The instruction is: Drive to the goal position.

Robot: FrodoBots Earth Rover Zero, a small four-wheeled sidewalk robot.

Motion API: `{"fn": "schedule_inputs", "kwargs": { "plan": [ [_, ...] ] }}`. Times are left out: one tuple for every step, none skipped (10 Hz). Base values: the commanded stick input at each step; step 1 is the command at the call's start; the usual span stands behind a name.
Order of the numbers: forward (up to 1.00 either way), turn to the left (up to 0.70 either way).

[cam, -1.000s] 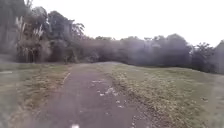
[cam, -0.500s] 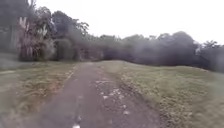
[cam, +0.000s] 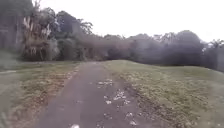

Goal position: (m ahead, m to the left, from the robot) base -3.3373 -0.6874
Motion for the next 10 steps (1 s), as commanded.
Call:
{"fn": "schedule_inputs", "kwargs": {
  "plan": [
    [0.45, 0.28],
    [0.45, 0.28],
    [0.45, 0.17],
    [0.45, 0.03],
    [0.45, 0.19],
    [0.45, 0.28],
    [0.45, 0.28],
    [0.45, 0.12],
    [0.45, 0.01],
    [0.45, 0.01]
  ]
}}
